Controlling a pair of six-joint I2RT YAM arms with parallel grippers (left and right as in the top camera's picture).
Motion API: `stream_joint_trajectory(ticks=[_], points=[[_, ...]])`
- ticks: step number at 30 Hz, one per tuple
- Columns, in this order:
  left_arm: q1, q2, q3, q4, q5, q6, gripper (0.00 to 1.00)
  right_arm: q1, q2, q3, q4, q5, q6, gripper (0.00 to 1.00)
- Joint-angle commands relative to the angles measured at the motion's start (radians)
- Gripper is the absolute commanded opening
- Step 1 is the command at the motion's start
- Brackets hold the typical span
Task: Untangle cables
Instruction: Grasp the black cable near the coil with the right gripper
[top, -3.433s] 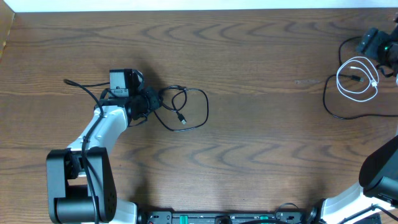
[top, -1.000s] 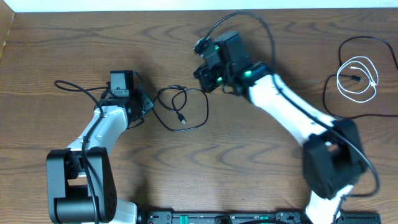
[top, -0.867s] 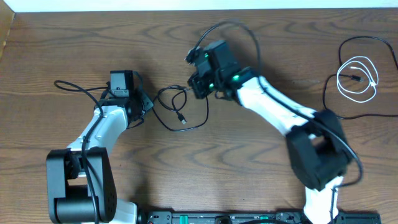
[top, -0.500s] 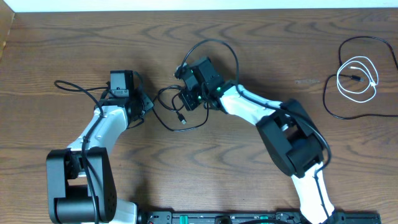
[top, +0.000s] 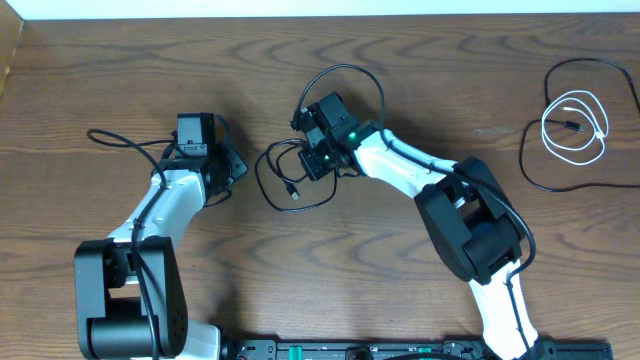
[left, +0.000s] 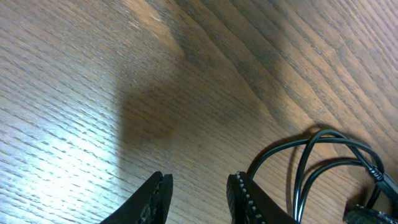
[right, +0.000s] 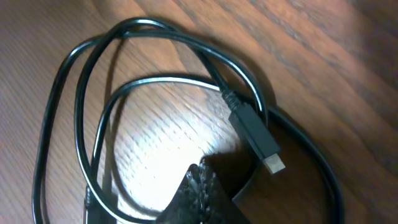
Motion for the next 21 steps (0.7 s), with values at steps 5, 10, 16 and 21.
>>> stream_joint_trajectory(ticks=[5,10,16,21], points=[[0.007,-0.007,0.003,-0.024,0.015,-0.009,0.37,-0.006,0.042,0.124,-0.158,-0.127,-0.095,0.28],[0.007,-0.007,0.003,-0.041,0.015,-0.009,0.38,-0.003,0.042,0.203,-0.202,-0.205,-0.100,0.42],[0.007,0.002,0.002,-0.052,0.016,-0.009,0.45,0.003,0.045,0.198,-0.198,-0.272,-0.101,0.44],[0.007,0.042,0.002,-0.031,0.055,-0.009,0.52,0.021,0.061,0.196,-0.198,-0.270,-0.130,0.46]])
